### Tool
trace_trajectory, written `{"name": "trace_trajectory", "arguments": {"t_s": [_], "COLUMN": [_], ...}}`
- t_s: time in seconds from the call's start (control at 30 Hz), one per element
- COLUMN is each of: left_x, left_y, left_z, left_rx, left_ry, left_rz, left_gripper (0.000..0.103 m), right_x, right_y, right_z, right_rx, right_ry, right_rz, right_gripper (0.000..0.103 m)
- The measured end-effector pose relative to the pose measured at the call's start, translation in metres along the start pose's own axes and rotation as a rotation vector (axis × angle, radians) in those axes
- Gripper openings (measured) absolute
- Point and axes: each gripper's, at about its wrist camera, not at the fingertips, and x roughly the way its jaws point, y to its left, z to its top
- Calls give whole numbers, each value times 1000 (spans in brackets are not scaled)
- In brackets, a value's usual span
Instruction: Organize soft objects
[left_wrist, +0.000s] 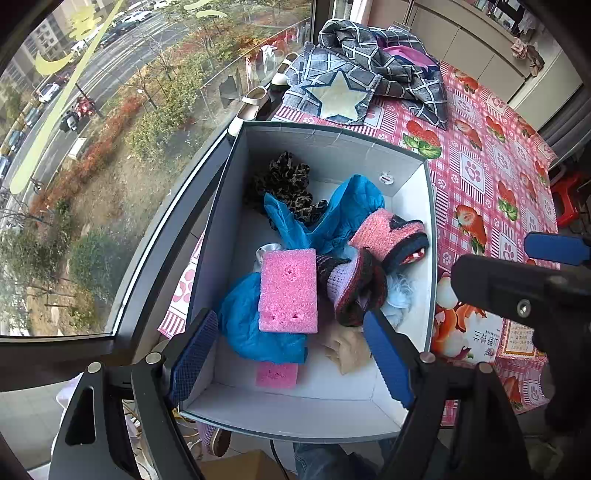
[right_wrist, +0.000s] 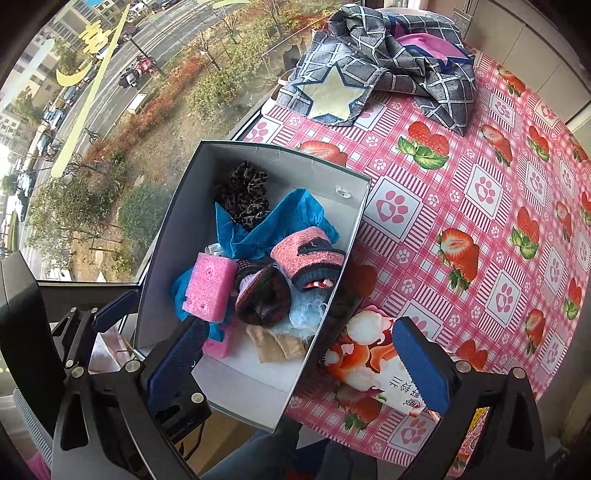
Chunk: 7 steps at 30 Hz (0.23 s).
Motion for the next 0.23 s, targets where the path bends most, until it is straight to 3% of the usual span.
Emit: {"name": "trace_trajectory", "arguments": {"t_s": [0.17,0.23], "left_x": [2,5], "left_y": [4,10], "left_z": [-3,-3], "left_rx": [-15,-41], "left_ry": [-2,12], "left_rz": [1,-57], "left_gripper": [84,84], "right_x": [-1,-1], "right_y": [0,0], "right_z": [-1,-1], "right_rx": [-2,0], "right_ry": [0,-1], "right_rz": [0,1], "right_gripper": [102,102]}}
